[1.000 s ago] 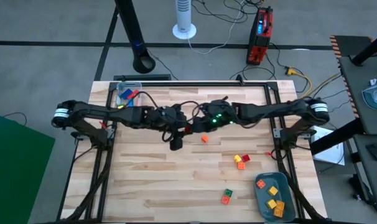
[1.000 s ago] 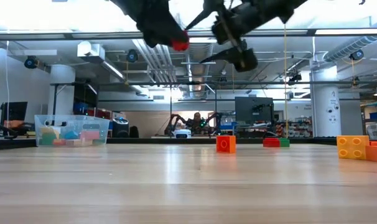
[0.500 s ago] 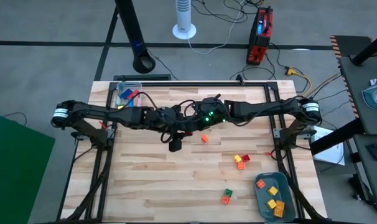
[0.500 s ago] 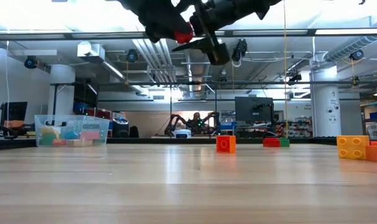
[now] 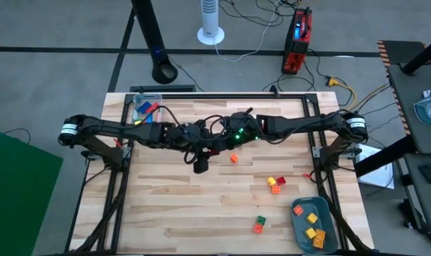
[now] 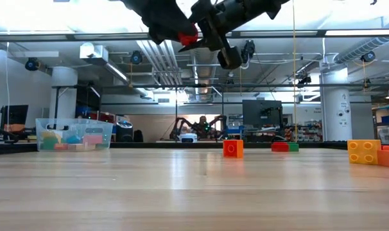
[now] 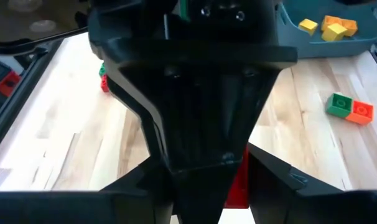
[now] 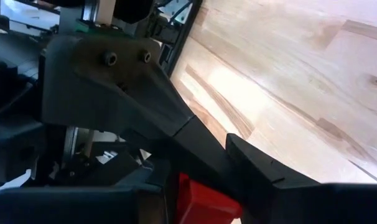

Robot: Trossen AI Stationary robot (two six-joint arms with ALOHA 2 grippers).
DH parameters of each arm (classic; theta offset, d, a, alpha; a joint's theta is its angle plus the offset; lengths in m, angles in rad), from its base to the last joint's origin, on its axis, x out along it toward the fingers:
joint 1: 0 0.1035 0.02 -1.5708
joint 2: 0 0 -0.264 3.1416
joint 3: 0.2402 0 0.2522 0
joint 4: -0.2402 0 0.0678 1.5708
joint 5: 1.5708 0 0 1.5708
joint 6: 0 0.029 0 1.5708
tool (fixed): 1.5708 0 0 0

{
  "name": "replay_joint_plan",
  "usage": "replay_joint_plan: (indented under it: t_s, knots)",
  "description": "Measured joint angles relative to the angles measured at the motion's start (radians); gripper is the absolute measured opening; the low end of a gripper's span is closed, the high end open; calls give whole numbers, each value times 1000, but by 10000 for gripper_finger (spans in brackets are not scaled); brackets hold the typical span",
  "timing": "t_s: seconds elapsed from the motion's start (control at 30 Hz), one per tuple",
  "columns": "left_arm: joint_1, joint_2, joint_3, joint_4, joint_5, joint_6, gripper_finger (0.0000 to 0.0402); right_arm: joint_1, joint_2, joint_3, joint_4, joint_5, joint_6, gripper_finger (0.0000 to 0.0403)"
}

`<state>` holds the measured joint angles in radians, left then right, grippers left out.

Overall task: Sort blocks by size
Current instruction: Put the red square game piece into the blue bin

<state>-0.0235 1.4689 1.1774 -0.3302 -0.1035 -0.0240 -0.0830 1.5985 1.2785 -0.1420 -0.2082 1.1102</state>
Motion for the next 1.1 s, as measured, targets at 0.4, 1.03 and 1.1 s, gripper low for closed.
replay_joint_plan:
  t_s: [0.4, 1.03, 1.1]
  knots:
    - [7, -3, 31, -76, -14, -15, 222, -27, -8, 46, -252, -106, -23, 90]
    - [71, -6, 185, -371, -3, 176, 244, 350, -61, 188, -1378, -152, -312, 91]
    - [85, -6, 183, -370, -3, 192, 244, 464, -92, 165, -1286, -171, -207, 91]
